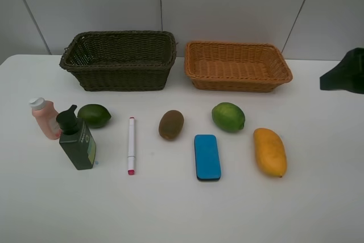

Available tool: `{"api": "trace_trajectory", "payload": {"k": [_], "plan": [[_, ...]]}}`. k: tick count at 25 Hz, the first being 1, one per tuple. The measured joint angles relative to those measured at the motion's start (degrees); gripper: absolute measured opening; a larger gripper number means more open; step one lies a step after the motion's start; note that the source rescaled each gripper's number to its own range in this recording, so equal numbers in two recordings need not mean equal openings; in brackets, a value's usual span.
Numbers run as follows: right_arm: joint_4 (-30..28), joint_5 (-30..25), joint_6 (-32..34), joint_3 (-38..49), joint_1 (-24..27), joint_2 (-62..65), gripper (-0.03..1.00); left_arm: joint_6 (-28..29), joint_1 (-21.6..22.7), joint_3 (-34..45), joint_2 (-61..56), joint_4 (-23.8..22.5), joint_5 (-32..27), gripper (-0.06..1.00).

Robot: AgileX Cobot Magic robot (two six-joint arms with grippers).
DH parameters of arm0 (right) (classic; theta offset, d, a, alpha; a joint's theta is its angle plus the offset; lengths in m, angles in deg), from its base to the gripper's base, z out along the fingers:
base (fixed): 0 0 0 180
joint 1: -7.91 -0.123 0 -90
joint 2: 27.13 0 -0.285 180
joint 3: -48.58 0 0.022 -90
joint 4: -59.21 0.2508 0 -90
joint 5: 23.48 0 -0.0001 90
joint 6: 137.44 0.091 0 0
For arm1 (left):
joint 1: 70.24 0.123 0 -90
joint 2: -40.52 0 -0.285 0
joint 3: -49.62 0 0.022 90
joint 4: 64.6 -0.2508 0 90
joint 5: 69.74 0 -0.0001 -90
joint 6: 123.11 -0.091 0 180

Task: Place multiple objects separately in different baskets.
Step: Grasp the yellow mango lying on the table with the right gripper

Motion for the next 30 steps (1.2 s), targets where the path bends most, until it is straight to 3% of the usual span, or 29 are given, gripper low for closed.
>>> {"api": "trace_trajectory", "payload": {"k": [9,13,20,30], "plan": [[6.04,1.6,-1.76,0.0,0.0,-15.14,0.99,0.0,0.0,0.0,0.0,0.0,0.0,1.0],[6.51,3.85,-1.79,-0.05,-1.0,-20.58,0.99,0.0,0.0,0.0,0.0,0.0,0.0,1.0],[6.75,8.6,-0.62,-0.05,-7.71,-28.26,0.99,0.0,0.0,0.0,0.0,0.0,0.0,1.0],[5.84,12.24,-0.24,-0.22,-7.89,-36.33,0.99,0.0,0.0,0.0,0.0,0.0,0.0,1.0]]}}
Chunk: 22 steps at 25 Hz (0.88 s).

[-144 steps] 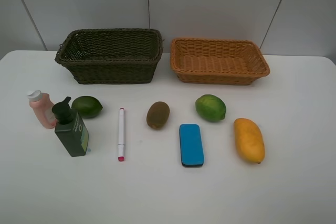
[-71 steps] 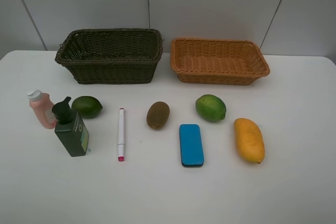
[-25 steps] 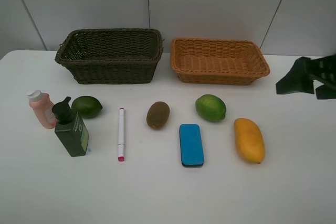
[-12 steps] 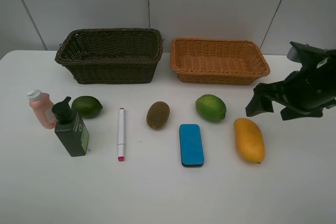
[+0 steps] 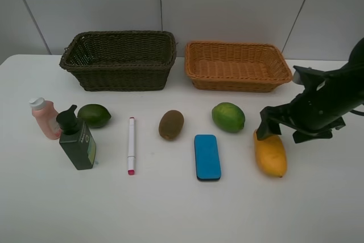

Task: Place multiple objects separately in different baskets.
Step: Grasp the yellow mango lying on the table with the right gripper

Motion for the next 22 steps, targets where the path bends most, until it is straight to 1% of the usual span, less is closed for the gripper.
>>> {"api": "trace_trajectory", "payload": {"k": [5,10,22], "plan": [[-0.24,1.56,0.0,0.0,0.0,-3.04,0.99,0.0,0.0,0.0,0.0,0.0,0.0,1.0],[-0.31,2.39,0.0,-0.04,0.0,-3.49,0.99,0.0,0.0,0.0,0.0,0.0,0.0,1.0],[-0.36,1.89,0.0,-0.04,0.0,-3.49,0.99,0.0,0.0,0.0,0.0,0.0,0.0,1.0]]}}
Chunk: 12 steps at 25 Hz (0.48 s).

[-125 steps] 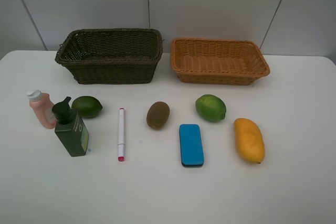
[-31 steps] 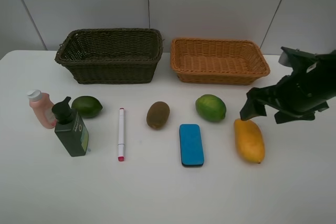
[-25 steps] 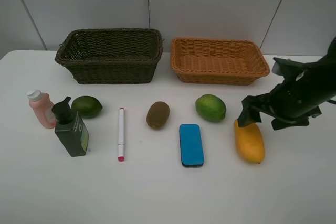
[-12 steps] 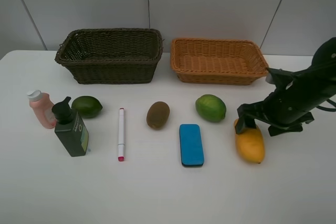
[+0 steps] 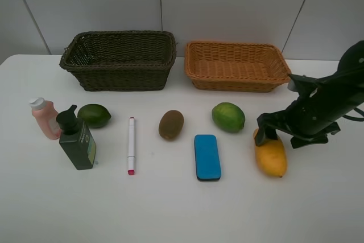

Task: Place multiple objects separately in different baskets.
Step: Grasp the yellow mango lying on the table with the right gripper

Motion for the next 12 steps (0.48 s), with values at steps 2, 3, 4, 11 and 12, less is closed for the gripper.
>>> {"api": "trace_trajectory", "payload": {"k": [2,3,4,11,12], "plan": [[0.0,0.0,0.0,0.0,0.0,0.0,0.99,0.0,0.0,0.0,0.0,0.0,0.0,1.0],[0.0,0.0,0.0,0.0,0.0,0.0,0.99,0.0,0.0,0.0,0.0,0.0,0.0,1.0],[0.0,0.0,0.0,0.0,0.0,0.0,0.99,0.0,0.0,0.0,0.0,0.0,0.0,1.0],[0.0,-0.17,0.0,0.0,0.0,0.0,0.99,0.0,0.0,0.0,0.0,0.0,0.0,1.0],[0.0,-0.17,-0.06,0.0,0.0,0.0,0.99,0.0,0.0,0.0,0.0,0.0,0.0,1.0]]}}
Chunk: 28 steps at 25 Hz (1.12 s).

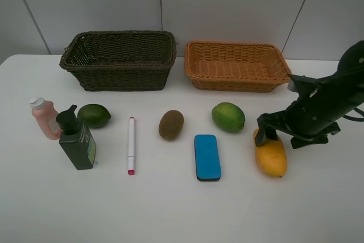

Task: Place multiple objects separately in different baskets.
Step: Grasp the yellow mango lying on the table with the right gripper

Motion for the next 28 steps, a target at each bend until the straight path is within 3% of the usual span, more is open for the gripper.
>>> {"api": "trace_trajectory", "payload": {"k": [5,8,13,20,22,24,28], "plan": [[0.0,0.0,-0.13,0.0,0.0,0.0,0.99,0.0,0.0,0.0,0.0,0.0,0.0,1.0],[0.05,0.0,-0.13,0.0,0.0,0.0,0.93,0.0,0.0,0.0,0.0,0.0,0.0,1.0],[0.1,0.09,-0.13,0.0,-1.51,-0.8,0.7,0.0,0.0,0.0,0.0,0.0,0.0,1.0],[0.1,0.22,-0.13,-0.01,-2.7,-4.45,0.66,0.0,0.0,0.0,0.0,0.0,0.0,1.0],[0.1,0.37,-0.13,-0.01,-2.7,-4.67,0.54,0.0,0.0,0.0,0.0,0.0,0.0,1.0],[0.05,0.45,-0.13,-0.01,-2.7,-4.67,0.3,0.0,0.0,0.0,0.0,0.0,0.0,1.0],[-0.07,0.52,-0.13,-0.01,-2.7,-4.67,0.3,0.0,0.0,0.0,0.0,0.0,0.0,1.0]]}}
